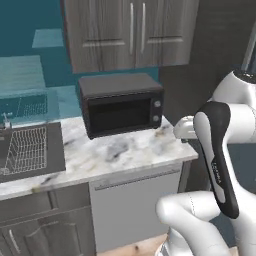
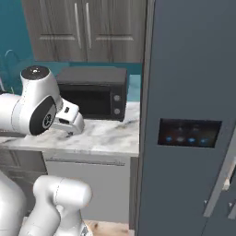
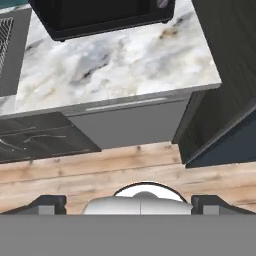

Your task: Navigate to the toaster oven.

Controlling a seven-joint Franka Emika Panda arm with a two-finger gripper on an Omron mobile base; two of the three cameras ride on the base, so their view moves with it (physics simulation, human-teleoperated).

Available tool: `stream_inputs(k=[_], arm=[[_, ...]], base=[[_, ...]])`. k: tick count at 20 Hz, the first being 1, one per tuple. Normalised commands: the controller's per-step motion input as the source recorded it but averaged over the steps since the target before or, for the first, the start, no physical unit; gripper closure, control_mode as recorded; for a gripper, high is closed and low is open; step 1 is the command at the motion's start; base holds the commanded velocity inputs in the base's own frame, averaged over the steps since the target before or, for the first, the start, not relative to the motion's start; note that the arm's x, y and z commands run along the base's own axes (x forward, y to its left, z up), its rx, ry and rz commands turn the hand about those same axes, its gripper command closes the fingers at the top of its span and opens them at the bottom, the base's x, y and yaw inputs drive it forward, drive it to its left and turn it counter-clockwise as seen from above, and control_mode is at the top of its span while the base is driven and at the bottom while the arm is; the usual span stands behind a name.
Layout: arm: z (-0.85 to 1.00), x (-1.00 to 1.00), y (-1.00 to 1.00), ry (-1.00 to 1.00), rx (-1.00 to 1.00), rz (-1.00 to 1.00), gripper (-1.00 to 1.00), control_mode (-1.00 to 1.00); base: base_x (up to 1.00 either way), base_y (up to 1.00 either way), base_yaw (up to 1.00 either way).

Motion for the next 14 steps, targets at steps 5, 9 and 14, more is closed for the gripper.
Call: stream_inputs(k=[5, 9, 14], arm=[[0.0, 0.0, 0.0, 0.0, 0.0, 0.0, -1.0, 1.0], [0.0, 0.0, 0.0, 0.0, 0.0, 0.0, -1.0, 1.0], [0.0, 0.0, 0.0, 0.0, 0.0, 0.0, -1.0, 1.0]], base=[[0.87, 0.87, -0.3], [0.03, 0.06, 0.08], [0.35, -0.18, 0.18]])
